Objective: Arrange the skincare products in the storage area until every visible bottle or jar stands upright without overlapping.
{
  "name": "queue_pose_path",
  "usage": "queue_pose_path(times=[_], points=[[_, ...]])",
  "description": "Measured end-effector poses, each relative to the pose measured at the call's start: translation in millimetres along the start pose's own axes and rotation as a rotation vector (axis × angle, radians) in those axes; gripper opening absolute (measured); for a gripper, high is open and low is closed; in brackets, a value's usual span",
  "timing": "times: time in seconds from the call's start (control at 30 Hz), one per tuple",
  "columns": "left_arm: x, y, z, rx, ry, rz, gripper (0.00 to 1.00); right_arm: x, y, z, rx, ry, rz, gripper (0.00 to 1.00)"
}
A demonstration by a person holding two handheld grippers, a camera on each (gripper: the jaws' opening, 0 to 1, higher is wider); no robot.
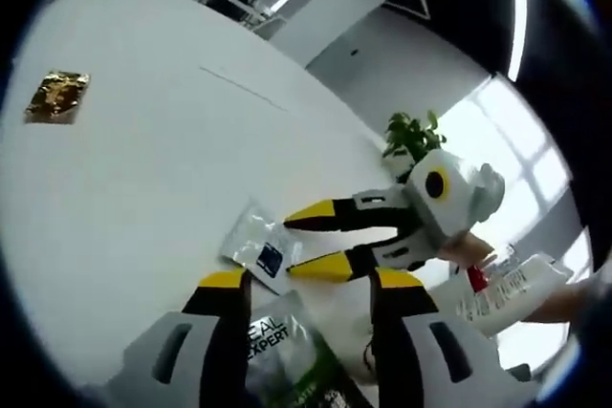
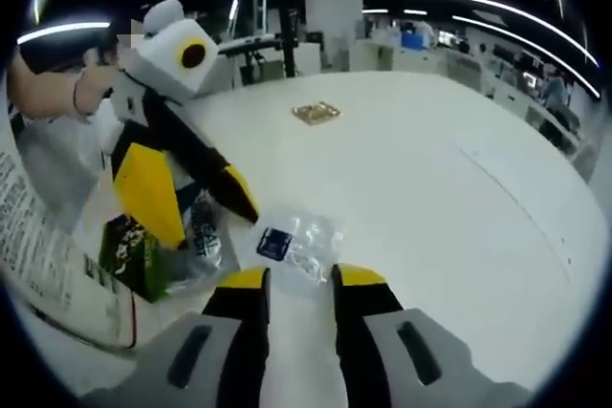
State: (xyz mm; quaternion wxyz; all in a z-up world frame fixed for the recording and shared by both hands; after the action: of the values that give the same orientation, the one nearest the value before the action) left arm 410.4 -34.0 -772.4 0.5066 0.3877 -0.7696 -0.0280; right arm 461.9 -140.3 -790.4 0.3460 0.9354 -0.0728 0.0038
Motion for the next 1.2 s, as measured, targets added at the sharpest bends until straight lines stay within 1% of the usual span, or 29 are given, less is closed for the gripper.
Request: queue_pose_path(times=[0.03, 0.1, 0.17, 0.23, 0.37, 0.4, 0.47, 0.5, 0.57, 0.6, 0.67, 0.7, 0.77, 0.83, 0.9, 1.0, 1.1, 1.2], points=[[0.6, 0, -0.1, 0.009, -0.006, 0.008, 0.4, 0, 0, 0.1, -0.001, -0.002, 0.0, 0.26], [0.6, 3, -3.1, 0.025, 0.008, 0.022, 0.37, 1, 0, 0.5, 0.006, -0.014, -0.001, 0.26], [4.0, 0, -4.8, 0.038, 0.024, 0.052, 0.31, 1, 1, 1.3, 0.021, -0.044, -0.001, 0.26], [2.0, -2, -9.6, 0.039, 0.039, 0.075, 0.24, 1, 1, 1.4, 0.027, -0.039, 0.0, 0.26], [5.1, -9, -9.1, 0.043, 0.025, 0.081, 0.17, -1, 1, 0.7, 0.03, -0.051, -0.008, 0.25], [4.1, -10, -9.9, 0.043, 0.03, 0.077, 0.15, -1, 1, 0.6, 0.03, -0.051, -0.008, 0.25], [0.0, -14, -12.3, 0.045, 0.021, 0.055, 0.09, -1, 1, 0.4, 0.03, -0.051, -0.009, 0.25], [-4.1, -14, -12.6, 0.045, -0.006, 0.016, 0.06, -1, 1, 0.4, 0.031, -0.052, -0.009, 0.25], [-7.4, -15, -13.2, 0.04, -0.041, -0.021, 0.0, -1, 1, 0.5, 0.036, -0.054, -0.008, 0.25], [-10.0, -15, -14.5, 0.043, -0.063, -0.054, 0.0, -2, 1, 0.5, 0.037, -0.052, -0.008, 0.25], [-12.8, -16, -15.4, 0.034, -0.096, -0.079, 0.0, -1, 1, 0.4, 0.037, -0.051, -0.006, 0.25], [-11.0, -16, -11.9, 0.03, -0.103, -0.088, 0.0, -1, 1, 0.2, 0.035, -0.048, -0.004, 0.25], [-14.6, -16, -13.6, 0.024, -0.116, -0.102, 0.0, 0, 1, 0.2, 0.032, -0.048, -0.004, 0.25], [-10.3, -20, -9.0, 0.016, -0.115, -0.11, 0.0, 0, 1, 0.1, 0.028, -0.045, -0.004, 0.25], [-9.5, -21, -9.2, 0.009, -0.124, -0.113, 0.0, -1, 1, 0.1, 0.024, -0.04, -0.003, 0.25], [-13.4, -19, -9.1, 0.008, -0.106, -0.155, 0.0, -2, 2, -0.2, 0.017, -0.031, -0.002, 0.25], [-13.8, -19, -8.1, 0.01, -0.088, -0.167, 0.0, -2, 0, -2.0, -0.002, -0.018, -0.001, 0.25], [-11.4, -17, -6.3, 0.011, -0.087, -0.164, 0.0, -4, 0, -4.3, -0.022, -0.004, -0.005, 0.25]])
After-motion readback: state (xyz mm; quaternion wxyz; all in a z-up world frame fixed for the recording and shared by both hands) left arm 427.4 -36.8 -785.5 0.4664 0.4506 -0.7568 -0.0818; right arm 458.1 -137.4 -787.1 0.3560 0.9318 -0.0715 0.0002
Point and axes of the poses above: the point that each gripper's makers call its tool centre point, and the gripper's own axes: y roughly backward along the fingers, x roughly to its right, z roughly out of its underside, the point moved 6 cm from there along y, roughly backward along the fingers, and after that the axes turned 6 degrees about y, right-handed, at the moved point
